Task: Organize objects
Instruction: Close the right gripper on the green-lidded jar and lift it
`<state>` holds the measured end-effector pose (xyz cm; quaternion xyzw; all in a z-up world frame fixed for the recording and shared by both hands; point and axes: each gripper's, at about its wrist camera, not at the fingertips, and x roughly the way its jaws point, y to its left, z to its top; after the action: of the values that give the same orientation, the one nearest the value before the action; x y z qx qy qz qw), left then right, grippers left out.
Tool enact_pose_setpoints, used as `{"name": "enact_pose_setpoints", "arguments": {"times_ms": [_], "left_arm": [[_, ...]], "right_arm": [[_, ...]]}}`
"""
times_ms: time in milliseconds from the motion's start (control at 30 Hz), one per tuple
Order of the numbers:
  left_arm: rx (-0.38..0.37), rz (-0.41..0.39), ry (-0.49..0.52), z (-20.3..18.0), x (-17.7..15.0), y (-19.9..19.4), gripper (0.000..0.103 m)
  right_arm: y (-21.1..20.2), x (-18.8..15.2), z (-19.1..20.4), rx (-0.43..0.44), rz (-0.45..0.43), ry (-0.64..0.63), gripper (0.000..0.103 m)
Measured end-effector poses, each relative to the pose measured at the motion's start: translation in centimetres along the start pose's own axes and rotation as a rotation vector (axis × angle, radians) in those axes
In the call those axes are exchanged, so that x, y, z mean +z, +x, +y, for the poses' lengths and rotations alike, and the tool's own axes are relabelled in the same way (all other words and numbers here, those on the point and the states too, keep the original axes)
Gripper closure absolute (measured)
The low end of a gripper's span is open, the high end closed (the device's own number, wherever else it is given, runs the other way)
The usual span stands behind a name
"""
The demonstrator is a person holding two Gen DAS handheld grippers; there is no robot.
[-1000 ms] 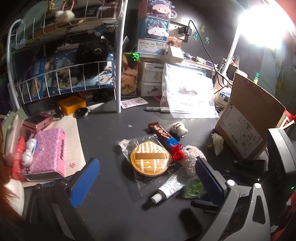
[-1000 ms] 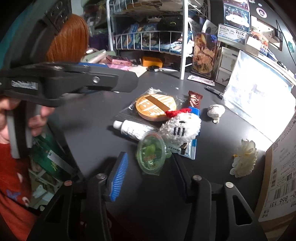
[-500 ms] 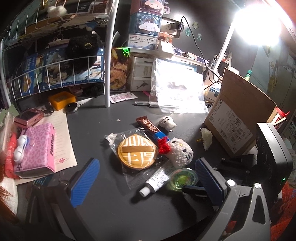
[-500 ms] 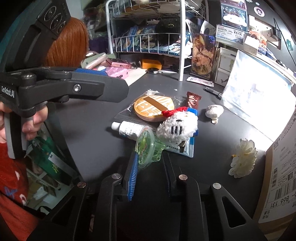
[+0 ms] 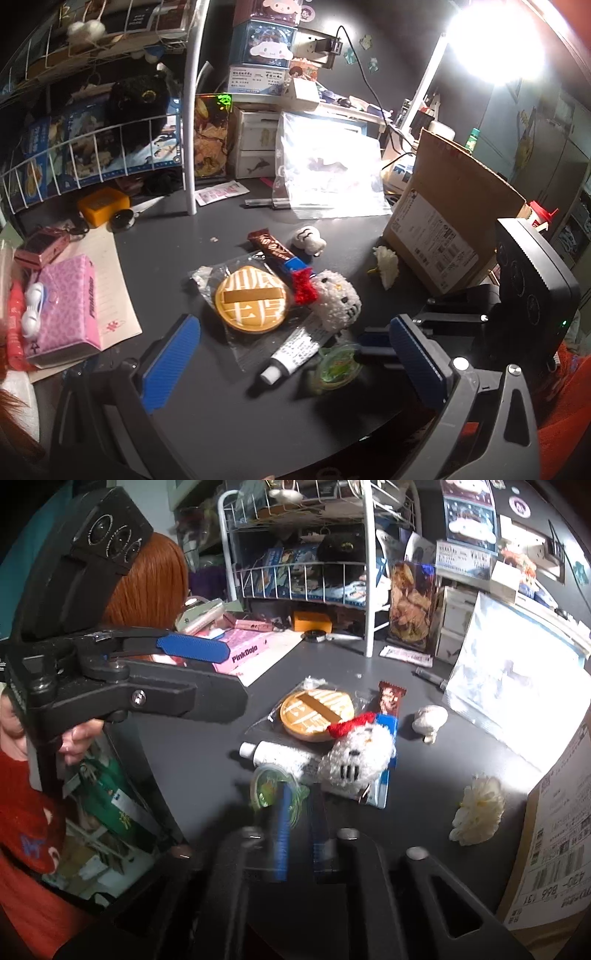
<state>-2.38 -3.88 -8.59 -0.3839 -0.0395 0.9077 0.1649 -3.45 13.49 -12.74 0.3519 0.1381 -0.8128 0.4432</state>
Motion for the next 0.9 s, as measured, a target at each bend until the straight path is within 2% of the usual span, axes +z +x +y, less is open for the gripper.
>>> {"name": "enact_pose_setpoints", "arguments": {"times_ms": [67, 133, 333, 433, 500, 533, 767, 900], "left_arm": [[0.002, 0.001, -0.014, 0.4, -0.3, -0.1, 0.001], [0.002, 0.003, -0.030, 0.7, -0.7, -0.1, 0.001], [0.003, 0.019, -0.060, 1.4, -1.5, 0.5, 0.001], [0.001, 0.029, -0.061, 1.4, -1.8, 0.7, 0.001], [-0.003, 0.035, -0.061, 1.5, -1.9, 0.8, 0.001], [-0.007, 0.040, -0.060, 1.5, -2.0, 0.9, 0.001], [-0.069, 0.080, -0.035, 0.8, -2.1, 1.7, 0.003], [-0.121, 0.114, -0.025, 0.3, -2.1, 2.5, 0.027]], "right_arm": [[-0.3, -0.3, 0.2, -0.006, -0.019, -0.014, 0.059], [-0.3, -0.5, 0.7, -0.026, -0.024, -0.043, 0.059], [1.7, -0.8, 1.5, -0.007, 0.013, -0.053, 0.059], [2.7, -0.8, 1.5, -0.025, 0.022, -0.042, 0.061], [2.9, -0.8, 1.7, -0.043, 0.013, -0.058, 0.074], [3.0, -0.8, 1.8, -0.044, 0.011, -0.060, 0.077], [2.6, -1.0, 1.4, -0.028, -0.014, -0.046, 0.081], [2.5, -1.0, 1.2, -0.015, -0.019, -0.039, 0.082]]}}
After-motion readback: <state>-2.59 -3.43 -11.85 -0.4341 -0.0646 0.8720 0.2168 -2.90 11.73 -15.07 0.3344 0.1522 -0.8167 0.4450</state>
